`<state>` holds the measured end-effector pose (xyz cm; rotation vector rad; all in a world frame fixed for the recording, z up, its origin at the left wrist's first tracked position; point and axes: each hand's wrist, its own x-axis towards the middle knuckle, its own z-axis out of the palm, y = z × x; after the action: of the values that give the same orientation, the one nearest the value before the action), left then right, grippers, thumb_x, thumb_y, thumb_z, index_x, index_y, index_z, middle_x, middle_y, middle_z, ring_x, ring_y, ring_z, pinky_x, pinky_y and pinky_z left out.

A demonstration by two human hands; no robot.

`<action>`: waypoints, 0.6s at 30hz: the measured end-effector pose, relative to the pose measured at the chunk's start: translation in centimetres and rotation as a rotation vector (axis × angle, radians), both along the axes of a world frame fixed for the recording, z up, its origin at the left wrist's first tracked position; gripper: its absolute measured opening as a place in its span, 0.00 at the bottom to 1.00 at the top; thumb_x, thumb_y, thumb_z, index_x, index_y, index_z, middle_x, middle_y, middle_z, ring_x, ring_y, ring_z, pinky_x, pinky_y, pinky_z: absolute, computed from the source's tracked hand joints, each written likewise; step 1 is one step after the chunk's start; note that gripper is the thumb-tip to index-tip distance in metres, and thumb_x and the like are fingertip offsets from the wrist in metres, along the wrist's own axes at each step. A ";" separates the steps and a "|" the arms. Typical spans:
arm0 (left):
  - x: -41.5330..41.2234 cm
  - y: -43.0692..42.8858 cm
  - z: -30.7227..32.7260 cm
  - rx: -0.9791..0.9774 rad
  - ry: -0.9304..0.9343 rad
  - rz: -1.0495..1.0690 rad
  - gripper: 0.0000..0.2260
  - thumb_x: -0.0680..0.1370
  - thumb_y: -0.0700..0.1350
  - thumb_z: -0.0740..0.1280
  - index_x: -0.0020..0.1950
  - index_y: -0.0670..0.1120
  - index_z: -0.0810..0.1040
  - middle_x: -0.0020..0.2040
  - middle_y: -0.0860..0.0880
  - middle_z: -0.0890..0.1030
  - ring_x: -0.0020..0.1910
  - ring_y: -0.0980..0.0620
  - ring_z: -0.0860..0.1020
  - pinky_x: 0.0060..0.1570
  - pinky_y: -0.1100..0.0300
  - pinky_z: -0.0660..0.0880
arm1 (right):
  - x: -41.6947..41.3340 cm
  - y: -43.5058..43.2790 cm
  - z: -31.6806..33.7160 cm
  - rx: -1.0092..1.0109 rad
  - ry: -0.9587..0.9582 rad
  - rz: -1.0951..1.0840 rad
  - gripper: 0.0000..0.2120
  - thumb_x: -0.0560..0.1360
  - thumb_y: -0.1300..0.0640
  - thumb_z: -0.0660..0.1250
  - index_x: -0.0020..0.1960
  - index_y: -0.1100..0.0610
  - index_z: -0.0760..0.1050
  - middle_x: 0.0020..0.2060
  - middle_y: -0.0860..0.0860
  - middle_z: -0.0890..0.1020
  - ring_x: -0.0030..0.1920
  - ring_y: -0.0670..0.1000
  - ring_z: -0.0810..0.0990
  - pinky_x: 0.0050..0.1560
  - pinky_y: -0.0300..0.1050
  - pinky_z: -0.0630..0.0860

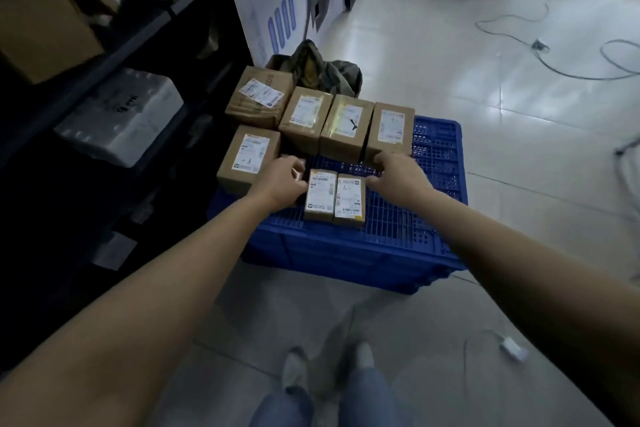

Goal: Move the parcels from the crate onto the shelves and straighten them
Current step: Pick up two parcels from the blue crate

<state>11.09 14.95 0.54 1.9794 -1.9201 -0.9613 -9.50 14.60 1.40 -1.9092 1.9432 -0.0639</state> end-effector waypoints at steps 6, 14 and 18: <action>0.2 -4.6 -9.7 0.244 0.163 0.118 0.17 0.77 0.42 0.68 0.64 0.41 0.72 0.58 0.42 0.75 0.50 0.48 0.75 0.47 0.56 0.73 | -0.8 -3.9 -8.7 0.203 -0.058 -0.037 0.26 0.78 0.53 0.64 0.72 0.62 0.64 0.64 0.60 0.74 0.59 0.60 0.76 0.57 0.54 0.76; -3.0 -9.1 -19.5 0.369 0.167 0.193 0.21 0.78 0.42 0.65 0.70 0.39 0.66 0.65 0.41 0.72 0.54 0.47 0.73 0.49 0.58 0.69 | -2.5 -8.1 -19.3 0.325 -0.089 -0.111 0.27 0.78 0.52 0.66 0.71 0.61 0.63 0.67 0.61 0.69 0.62 0.60 0.73 0.60 0.54 0.74; -3.9 -9.7 -23.4 0.440 0.162 0.241 0.18 0.79 0.41 0.62 0.69 0.39 0.66 0.65 0.42 0.73 0.54 0.46 0.74 0.44 0.60 0.70 | -3.1 -9.2 -23.4 0.456 -0.216 -0.215 0.34 0.78 0.50 0.66 0.76 0.61 0.55 0.72 0.60 0.65 0.67 0.60 0.70 0.59 0.49 0.71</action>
<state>7.15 5.25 -22.84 2.2094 -1.4326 -1.5167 -12.60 5.42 -21.96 -1.3424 1.8187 0.0992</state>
